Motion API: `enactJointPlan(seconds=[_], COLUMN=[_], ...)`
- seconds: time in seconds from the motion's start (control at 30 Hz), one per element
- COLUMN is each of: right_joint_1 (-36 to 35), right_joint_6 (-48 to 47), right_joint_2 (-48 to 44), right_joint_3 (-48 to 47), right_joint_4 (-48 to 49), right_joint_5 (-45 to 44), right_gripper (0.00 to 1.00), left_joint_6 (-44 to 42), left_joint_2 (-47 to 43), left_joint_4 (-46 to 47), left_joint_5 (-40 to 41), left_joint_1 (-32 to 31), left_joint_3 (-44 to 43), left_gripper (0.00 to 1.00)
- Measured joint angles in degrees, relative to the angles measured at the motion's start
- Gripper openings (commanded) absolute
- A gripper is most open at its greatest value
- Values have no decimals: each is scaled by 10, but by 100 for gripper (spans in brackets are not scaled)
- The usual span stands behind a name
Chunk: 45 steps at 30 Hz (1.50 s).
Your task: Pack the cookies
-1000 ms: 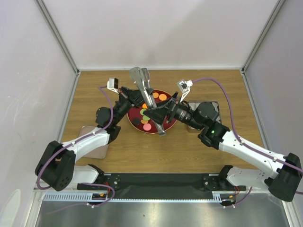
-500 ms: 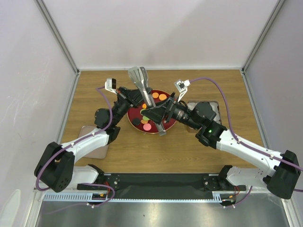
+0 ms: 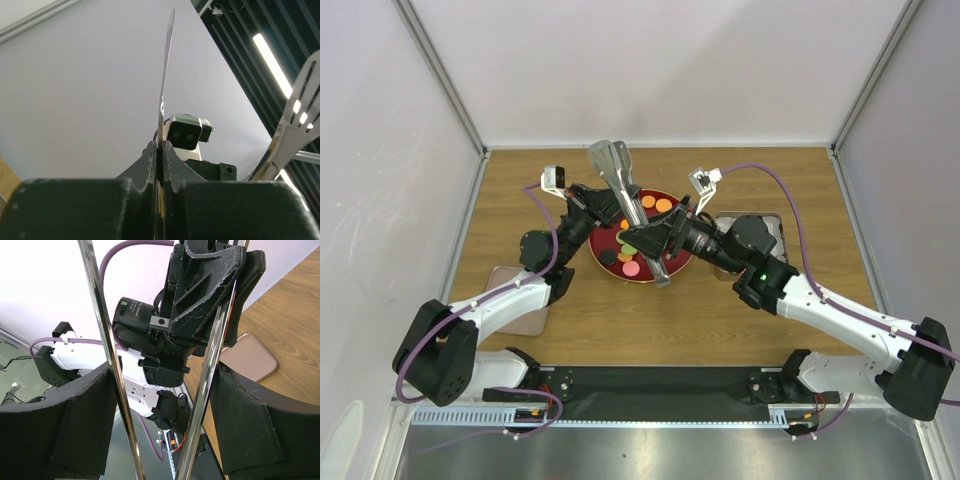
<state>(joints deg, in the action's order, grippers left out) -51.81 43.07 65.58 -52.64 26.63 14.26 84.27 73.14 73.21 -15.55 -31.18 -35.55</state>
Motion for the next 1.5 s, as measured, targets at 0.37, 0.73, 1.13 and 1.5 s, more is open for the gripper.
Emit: enactJointPlan(seconds=[0.37, 0.73, 1.13, 1.5], right_joint_1=[-3, -4, -4, 1], right_joint_6=[-18, -61, -108, -169], right_joint_2=[-4, -64, -138, -103], right_joint_3=[-2, -3, -43, -163], right_joint_4=[-28, -107, -302, -535], right_joint_5=[-11, -64, -179, -283], right_gripper=[63, 62, 62, 59], left_joint_6=[-9, -39, -149, -462], left_joint_2=[2, -6, -123, -249], left_joint_4=[0, -26, -344, -904], left_joint_5=[4, 2, -13, 36], left_joint_1=[0, 21, 92, 52], left_joint_3=[0, 0, -9, -205], left_gripper=[46, 67, 66, 61])
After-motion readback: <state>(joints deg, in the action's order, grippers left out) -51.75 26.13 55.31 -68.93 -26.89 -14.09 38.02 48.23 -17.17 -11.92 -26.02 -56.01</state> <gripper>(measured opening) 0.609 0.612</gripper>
